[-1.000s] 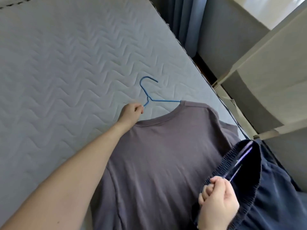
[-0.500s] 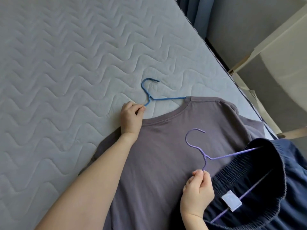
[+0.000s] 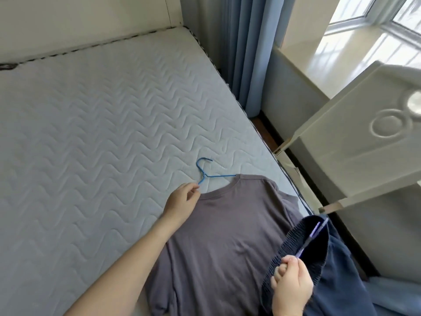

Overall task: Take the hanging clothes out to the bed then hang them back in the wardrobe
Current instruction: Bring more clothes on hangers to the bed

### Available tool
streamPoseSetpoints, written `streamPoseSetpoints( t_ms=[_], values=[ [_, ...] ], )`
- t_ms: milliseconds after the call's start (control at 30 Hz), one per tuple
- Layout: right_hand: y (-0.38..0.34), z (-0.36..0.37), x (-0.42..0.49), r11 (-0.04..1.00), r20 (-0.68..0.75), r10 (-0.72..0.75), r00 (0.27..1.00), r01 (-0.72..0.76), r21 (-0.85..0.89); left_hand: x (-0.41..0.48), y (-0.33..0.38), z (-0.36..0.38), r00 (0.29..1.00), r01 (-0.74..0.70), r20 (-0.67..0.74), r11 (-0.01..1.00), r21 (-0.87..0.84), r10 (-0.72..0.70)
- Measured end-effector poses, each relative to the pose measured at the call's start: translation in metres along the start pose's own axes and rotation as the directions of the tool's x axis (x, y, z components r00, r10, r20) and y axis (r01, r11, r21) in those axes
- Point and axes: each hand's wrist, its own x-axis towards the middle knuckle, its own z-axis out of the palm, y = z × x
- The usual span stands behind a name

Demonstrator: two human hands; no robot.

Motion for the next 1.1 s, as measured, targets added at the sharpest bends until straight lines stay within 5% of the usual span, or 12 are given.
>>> streamPoseSetpoints(
  t_ms=[233,400,700,1100],
  values=[
    [-0.142,-0.146,-0.131,0.995,0.002,-0.068,0.998,0.068,-0.072,-0.204,0.112,-0.115,0.986,-0.123,0.078,0.962,-0.245,0.147],
    [-0.185,-0.239,-0.228,0.981,0.040,-0.171,0.984,0.174,-0.084,-0.329,0.123,-0.161,0.980,-0.136,0.091,0.933,-0.333,0.176],
    [-0.159,-0.329,-0.345,0.962,0.078,-0.250,0.965,0.256,-0.092,-0.472,0.027,-0.164,0.973,0.039,0.224,0.921,-0.387,0.053],
    [-0.076,-0.421,-0.410,0.964,0.297,-0.067,0.953,0.139,-0.228,-0.675,-0.030,-0.160,0.971,0.227,0.050,0.841,-0.492,-0.233]
  ],
)
